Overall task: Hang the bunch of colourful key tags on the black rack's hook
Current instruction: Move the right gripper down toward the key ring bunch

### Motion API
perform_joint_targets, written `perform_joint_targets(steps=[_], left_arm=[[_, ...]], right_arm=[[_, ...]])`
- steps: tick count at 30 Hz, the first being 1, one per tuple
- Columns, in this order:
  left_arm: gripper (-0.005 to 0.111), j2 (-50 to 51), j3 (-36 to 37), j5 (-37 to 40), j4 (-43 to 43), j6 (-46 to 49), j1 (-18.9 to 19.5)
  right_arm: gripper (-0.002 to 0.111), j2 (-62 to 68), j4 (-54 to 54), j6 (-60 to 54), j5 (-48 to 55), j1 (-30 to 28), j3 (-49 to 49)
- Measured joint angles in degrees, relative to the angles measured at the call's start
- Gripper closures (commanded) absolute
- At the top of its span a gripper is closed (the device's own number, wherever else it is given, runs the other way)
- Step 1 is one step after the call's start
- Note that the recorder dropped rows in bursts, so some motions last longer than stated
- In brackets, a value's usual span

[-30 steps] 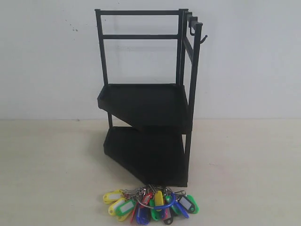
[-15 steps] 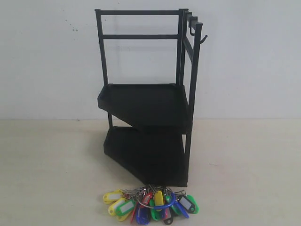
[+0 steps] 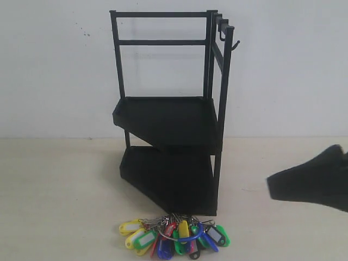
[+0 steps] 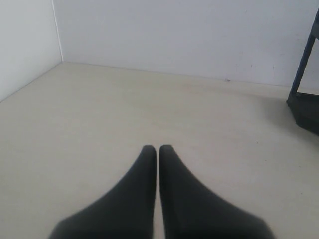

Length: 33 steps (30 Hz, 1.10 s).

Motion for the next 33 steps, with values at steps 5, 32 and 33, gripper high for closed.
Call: perform_joint_targets(steps=[5, 32, 33], left_arm=[[0.102, 0.00, 0.00, 0.00, 0.00, 0.00, 0.00], [0.102, 0.00, 0.00, 0.00, 0.00, 0.00, 0.00], [0.102, 0.00, 0.00, 0.00, 0.00, 0.00, 0.00]], right_arm=[[0.107, 6.89, 2.67, -9.41, -9.47, 12.91, 0.00], [0.054, 39.12, -2.58, -45.94, -49.31, 31.81, 0.00], [0.054, 39.42, -2.58, -47.01, -50.02, 32.08, 0.00]])
